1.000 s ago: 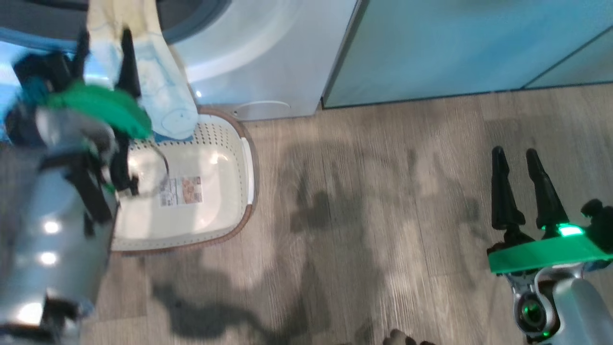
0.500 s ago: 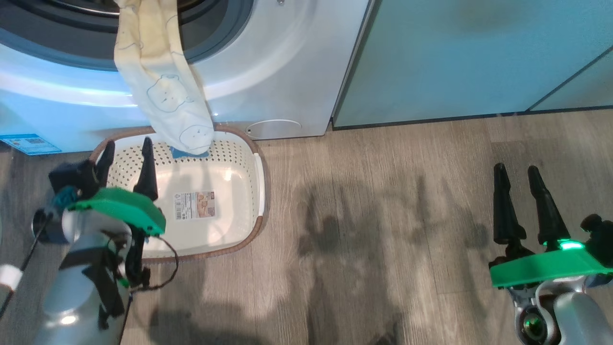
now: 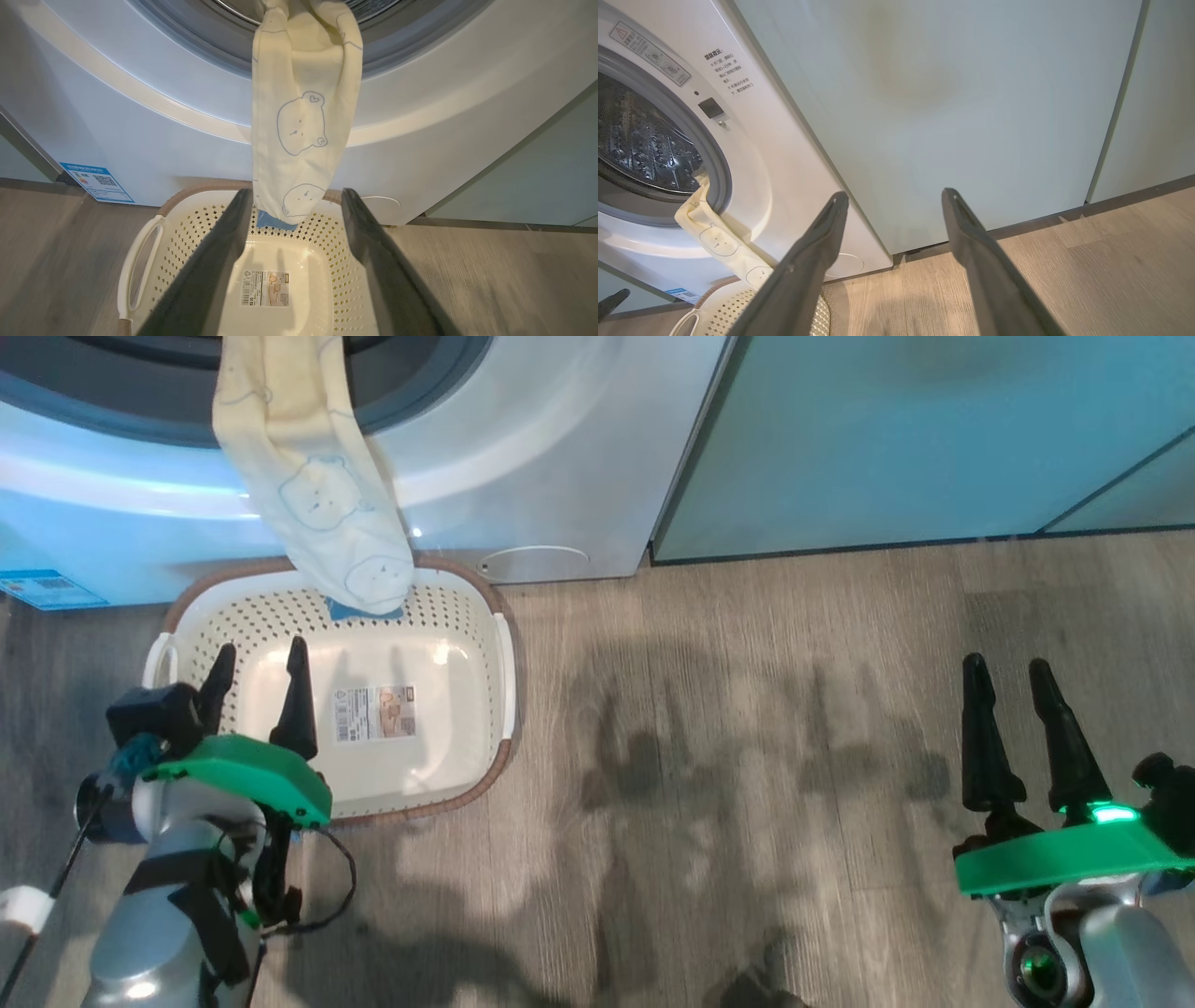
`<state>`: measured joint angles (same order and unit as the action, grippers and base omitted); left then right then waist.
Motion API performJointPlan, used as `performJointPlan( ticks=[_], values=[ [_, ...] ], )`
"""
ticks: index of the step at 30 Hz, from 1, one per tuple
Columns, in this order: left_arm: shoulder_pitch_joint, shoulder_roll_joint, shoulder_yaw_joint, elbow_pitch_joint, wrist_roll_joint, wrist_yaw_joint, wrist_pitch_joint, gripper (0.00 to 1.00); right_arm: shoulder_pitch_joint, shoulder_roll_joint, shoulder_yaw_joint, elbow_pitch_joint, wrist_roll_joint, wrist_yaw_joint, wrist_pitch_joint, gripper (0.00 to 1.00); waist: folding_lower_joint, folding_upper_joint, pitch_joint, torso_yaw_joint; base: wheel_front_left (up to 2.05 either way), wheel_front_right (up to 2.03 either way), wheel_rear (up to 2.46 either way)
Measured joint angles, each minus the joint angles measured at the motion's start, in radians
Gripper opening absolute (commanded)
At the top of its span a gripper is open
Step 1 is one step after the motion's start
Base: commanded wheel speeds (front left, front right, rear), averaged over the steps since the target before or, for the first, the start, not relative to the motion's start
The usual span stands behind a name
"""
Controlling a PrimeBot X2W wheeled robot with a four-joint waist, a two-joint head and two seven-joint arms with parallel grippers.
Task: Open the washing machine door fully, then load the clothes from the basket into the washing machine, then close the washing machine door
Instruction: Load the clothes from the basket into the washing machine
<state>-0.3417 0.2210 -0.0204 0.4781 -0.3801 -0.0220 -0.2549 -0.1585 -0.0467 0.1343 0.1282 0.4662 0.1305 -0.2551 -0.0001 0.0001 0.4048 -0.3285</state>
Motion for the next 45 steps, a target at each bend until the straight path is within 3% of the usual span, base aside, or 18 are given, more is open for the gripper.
performJointPlan(
  ticks=[6, 25, 44, 45],
  values=[
    [-0.076, 0.012, -0.018, 0.072, -0.016, -0.039, 0.038, 1.0, -0.014, 0.0, 0.008, -0.004, 0.0, 0.0, 0.0, 1.0, 0.0, 0.0, 0.035, -0.014, 0.0, 0.0, 0.0],
    [-0.463, 0.055, -0.082, 0.378, -0.007, -0.081, 0.075, 1.0, -0.078, 0.001, 0.027, -0.016, 0.007, 0.0, 0.0, 1.0, 0.0002, 0.0, 0.179, -0.057, 0.0, 0.0, 0.0],
    [-0.745, 0.079, -0.117, 0.607, 0.021, -0.07, 0.065, 1.0, -0.14, 0.001, 0.033, -0.031, 0.009, 0.0, 0.0, 1.0, 0.0001, -0.0001, 0.319, -0.046, 0.0, 0.0, 0.0],
    [-0.754, 0.079, -0.118, 0.612, 0.021, -0.07, 0.065, 0.93, -0.144, 0.001, 0.033, -0.031, 0.009, 0.0, 0.0, 1.0, 0.0002, -0.0001, 0.322, -0.046, 0.0, 0.0, 0.0]
  ],
)
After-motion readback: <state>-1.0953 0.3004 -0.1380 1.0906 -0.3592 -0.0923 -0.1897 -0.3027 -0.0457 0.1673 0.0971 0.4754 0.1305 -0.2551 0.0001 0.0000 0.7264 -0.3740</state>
